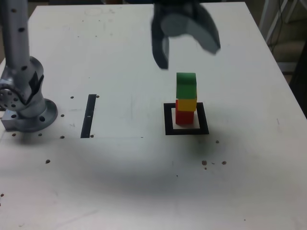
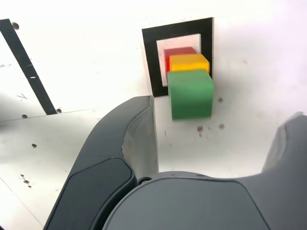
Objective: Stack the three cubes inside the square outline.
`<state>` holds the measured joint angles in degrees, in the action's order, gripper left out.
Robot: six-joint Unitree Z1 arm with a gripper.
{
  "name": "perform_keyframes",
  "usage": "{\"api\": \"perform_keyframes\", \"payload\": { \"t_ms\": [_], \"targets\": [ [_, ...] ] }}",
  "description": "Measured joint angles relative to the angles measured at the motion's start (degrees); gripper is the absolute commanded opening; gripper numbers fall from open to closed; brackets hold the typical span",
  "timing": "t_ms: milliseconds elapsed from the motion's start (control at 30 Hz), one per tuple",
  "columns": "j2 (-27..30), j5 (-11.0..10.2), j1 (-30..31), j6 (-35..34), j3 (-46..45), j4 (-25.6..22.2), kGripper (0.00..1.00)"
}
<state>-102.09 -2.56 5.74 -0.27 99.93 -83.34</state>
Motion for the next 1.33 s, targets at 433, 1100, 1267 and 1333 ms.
{"api": "perform_keyframes", "payload": {
  "t_ms": [433,1100,1267,1333],
  "targets": [
    [15.27,-3.79,-1.07,1.91,-22.69,3.98,1.00],
    [21.87,0.78,-3.77,3.06,-54.94,17.83,0.99],
    [22.76,1.70,-3.94,3.06,-56.92,17.98,0.99],
    [23.18,1.67,-3.94,3.06,-57.35,18.80,0.99]
  ]
}}
